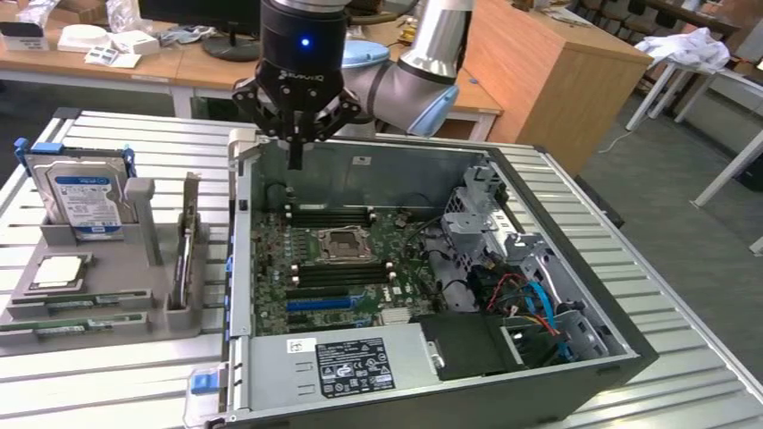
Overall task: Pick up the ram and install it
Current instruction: 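Reach for the ram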
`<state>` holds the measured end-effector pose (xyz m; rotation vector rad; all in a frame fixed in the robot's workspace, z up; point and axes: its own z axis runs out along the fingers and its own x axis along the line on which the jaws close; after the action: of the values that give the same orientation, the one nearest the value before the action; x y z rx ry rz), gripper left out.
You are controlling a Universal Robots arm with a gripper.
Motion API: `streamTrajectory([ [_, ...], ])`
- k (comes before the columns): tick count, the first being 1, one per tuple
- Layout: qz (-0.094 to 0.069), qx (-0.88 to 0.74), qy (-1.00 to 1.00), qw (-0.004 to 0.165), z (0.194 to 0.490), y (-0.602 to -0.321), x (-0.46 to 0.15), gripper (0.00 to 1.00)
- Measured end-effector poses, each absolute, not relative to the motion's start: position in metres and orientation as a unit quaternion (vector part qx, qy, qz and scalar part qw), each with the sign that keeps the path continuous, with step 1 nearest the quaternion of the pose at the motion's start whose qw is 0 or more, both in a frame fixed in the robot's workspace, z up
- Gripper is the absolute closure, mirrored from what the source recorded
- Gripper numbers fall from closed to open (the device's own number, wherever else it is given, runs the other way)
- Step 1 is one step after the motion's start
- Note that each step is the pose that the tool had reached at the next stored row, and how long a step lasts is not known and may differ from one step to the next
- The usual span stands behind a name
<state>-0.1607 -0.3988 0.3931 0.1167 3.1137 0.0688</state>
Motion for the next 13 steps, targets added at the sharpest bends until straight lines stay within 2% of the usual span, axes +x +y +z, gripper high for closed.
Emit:
streamTrajectory([
  [13,0.022,0.037,0.999,0.012,0.393,-0.399,-0.18,0.89],
])
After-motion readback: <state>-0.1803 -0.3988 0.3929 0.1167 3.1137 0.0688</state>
